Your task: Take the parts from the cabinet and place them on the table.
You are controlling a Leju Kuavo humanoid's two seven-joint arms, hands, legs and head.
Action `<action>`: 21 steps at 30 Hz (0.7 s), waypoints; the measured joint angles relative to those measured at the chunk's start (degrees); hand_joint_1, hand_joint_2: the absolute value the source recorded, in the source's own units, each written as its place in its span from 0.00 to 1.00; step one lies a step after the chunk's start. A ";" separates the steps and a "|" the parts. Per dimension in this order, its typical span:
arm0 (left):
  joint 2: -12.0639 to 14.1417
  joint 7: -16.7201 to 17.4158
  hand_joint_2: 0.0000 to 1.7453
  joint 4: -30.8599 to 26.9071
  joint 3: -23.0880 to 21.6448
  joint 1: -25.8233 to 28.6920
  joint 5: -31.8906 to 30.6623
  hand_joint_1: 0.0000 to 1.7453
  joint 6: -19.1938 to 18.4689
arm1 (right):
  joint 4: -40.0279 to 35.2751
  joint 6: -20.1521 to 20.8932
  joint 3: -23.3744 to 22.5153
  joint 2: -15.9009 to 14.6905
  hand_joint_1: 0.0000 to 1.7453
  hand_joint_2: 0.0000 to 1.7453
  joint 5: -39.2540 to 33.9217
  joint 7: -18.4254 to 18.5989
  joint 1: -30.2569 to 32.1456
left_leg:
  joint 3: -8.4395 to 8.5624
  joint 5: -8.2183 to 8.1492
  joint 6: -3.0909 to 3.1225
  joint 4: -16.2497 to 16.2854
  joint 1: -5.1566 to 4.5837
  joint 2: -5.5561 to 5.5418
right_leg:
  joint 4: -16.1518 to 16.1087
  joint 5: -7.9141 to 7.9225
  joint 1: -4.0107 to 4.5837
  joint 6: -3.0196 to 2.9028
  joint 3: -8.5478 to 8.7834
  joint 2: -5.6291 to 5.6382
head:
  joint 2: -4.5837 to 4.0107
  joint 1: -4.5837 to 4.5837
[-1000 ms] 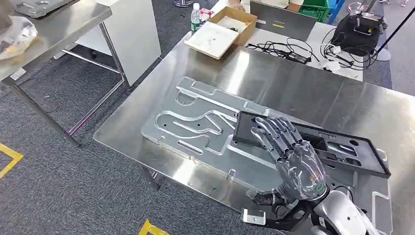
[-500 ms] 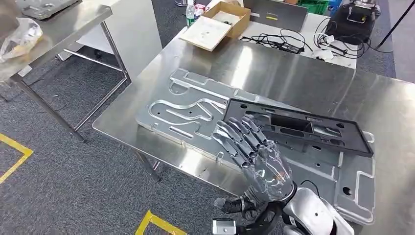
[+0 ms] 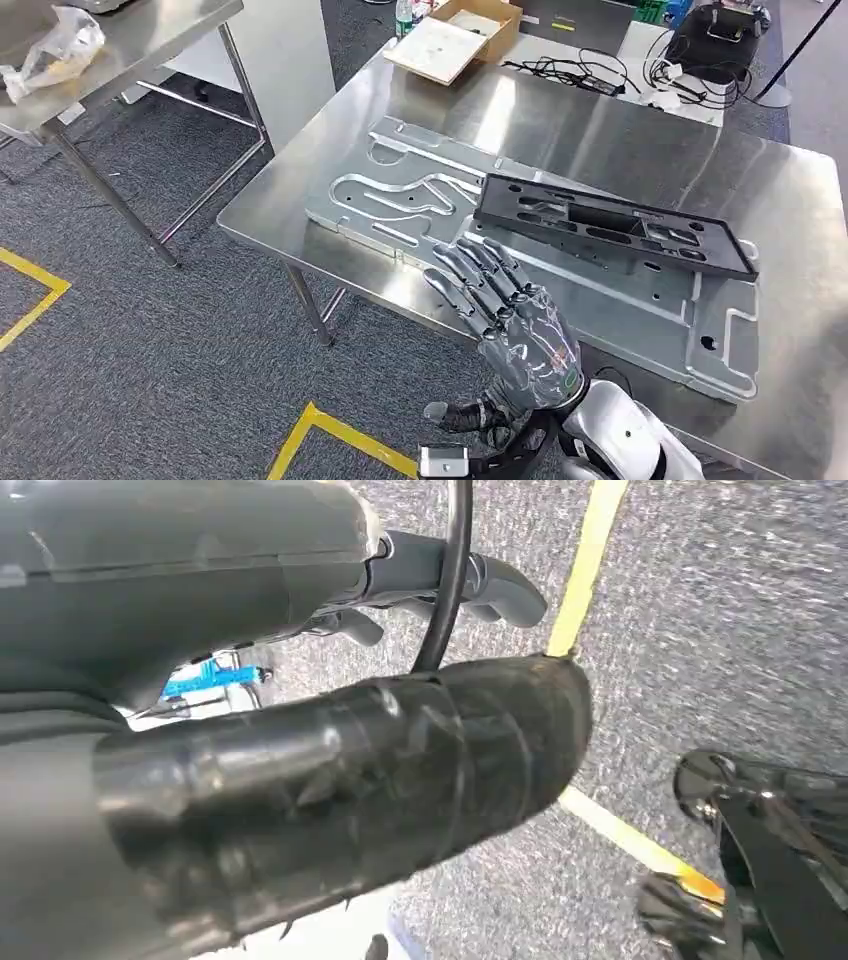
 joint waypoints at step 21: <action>0.13 -0.39 0.00 0.00 0.94 -0.14 0.00 0.00 0.39 | 0.66 -0.46 0.13 0.68 0.00 0.00 0.88 0.76 0.10 | 7.67 -6.67 -2.44 -0.16 0.39 -0.76 | -13.73 8.76 0.15 -0.96 0.08 -0.71 | 0.00 -0.06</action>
